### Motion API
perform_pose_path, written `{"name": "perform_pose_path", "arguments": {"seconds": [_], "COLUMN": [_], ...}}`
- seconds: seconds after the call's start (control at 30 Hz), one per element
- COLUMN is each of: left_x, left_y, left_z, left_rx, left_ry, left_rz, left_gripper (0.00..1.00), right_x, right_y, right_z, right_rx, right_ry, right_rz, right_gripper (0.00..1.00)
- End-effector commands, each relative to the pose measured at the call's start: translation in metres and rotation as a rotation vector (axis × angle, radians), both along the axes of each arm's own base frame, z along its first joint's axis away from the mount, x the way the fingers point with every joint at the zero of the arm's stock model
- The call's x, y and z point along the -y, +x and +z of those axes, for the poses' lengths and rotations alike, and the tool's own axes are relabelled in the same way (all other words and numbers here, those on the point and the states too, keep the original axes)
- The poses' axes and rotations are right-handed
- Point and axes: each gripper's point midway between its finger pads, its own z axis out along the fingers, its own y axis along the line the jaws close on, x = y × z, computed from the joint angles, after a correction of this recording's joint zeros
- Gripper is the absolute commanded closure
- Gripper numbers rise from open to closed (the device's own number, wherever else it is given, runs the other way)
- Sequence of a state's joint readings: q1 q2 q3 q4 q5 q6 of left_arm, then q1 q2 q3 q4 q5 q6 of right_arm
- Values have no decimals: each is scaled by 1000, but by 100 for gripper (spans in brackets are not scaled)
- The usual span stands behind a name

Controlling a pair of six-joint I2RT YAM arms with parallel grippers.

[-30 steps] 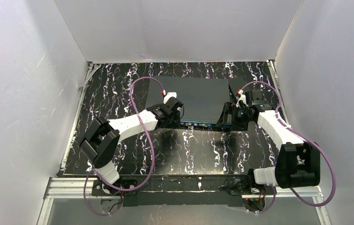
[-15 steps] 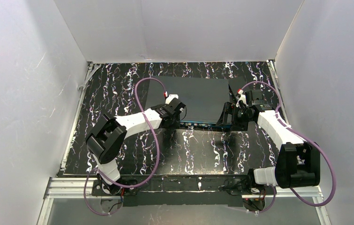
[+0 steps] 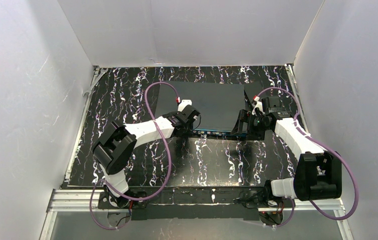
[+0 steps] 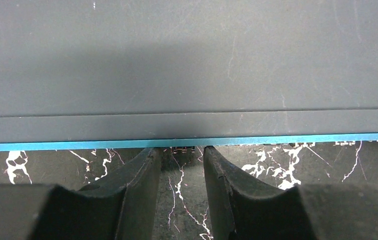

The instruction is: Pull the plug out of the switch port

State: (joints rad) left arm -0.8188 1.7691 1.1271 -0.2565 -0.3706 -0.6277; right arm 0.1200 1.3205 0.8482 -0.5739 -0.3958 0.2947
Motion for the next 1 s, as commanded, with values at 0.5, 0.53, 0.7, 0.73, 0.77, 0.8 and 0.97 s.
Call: {"name": "perform_pose_path", "arguments": {"seconds": [0.5, 0.53, 0.7, 0.73, 0.77, 0.8, 0.97], "left_x": [7, 7, 6, 7, 7, 8, 6], "left_y": [18, 18, 15, 14, 13, 12, 6], "left_z": [14, 15, 14, 13, 13, 12, 11], "left_rx": [88, 88, 77, 73, 69, 64, 50], "left_ry": [-6, -3, 12, 11, 10, 10, -1], "left_rz": [37, 37, 3, -5, -13, -21, -16], "left_gripper": [81, 82, 95, 98, 100, 100, 100], "right_x": [-1, -1, -1, -1, -1, -1, -1], "right_y": [-5, -5, -5, -5, -5, -4, -4], "right_z": [-1, -1, 0, 0, -1, 0, 0], "right_rx": [6, 7, 8, 7, 7, 7, 9], "right_ry": [8, 8, 10, 10, 10, 10, 11], "right_rz": [15, 15, 16, 15, 15, 15, 17], "right_gripper": [1, 1, 1, 1, 1, 1, 1]}}
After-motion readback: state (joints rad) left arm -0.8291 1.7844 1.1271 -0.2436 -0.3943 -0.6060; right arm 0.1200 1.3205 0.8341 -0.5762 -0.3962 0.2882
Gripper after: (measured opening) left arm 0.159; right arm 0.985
